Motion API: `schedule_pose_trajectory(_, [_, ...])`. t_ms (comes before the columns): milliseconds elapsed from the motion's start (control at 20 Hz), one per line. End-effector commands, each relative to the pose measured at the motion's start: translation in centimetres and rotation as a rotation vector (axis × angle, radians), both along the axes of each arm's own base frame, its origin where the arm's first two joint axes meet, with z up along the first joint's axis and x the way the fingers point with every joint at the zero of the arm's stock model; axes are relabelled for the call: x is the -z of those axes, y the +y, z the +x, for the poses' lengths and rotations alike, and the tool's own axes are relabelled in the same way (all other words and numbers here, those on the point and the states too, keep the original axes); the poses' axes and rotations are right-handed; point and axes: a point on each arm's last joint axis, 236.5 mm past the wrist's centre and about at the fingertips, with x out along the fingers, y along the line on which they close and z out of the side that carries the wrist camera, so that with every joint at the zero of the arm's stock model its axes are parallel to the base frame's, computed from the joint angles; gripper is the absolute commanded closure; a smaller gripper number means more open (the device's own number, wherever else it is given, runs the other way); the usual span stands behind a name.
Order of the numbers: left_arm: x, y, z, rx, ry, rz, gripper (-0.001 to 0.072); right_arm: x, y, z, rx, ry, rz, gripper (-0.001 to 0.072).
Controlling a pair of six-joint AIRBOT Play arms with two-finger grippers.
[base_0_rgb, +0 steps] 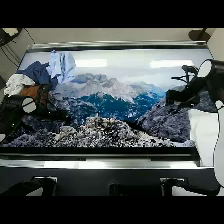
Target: Fold the shirts.
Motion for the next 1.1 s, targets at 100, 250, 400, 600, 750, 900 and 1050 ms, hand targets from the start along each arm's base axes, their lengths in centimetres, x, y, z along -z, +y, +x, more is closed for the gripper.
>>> schedule_pose_trajectory(100, [0.0,0.0,0.0,0.0,-0.001,0.0,0.0228,0.0,0.0,0.0,0.0,0.001,0.0,0.0103])
schedule_pose_trajectory(250, [0.0,0.0,0.0,0.0,-0.001,0.0,0.0229,0.0,0.0,0.0,0.0,0.001,0.0,0.0103])
schedule_pose_trajectory(400, [0.0,0.0,0.0,0.0,-0.001,0.0,0.0228,0.0,0.0,0.0,0.0,0.001,0.0,0.0103])
schedule_pose_trajectory(600, [0.0,0.0,0.0,0.0,-0.001,0.0,0.0228,0.0,0.0,0.0,0.0,0.001,0.0,0.0103])
schedule_pose_trajectory(750, [0.0,0.0,0.0,-0.022,0.001,-0.006,0.0228,-0.3,0.0,1.7,0.034,-0.068,0.006,0.0103])
schedule_pose_trajectory(900, [-0.1,-0.8,0.2,-0.026,-0.005,-0.04,0.0228,-1.1,-0.2,4.8,0.085,-0.202,0.011,0.0102])
schedule_pose_trajectory(1050, [-2.3,1.3,3.0,0.018,-0.124,0.043,-0.0013,-2.0,-0.4,7.0,0.104,-0.301,0.012,0.0102])
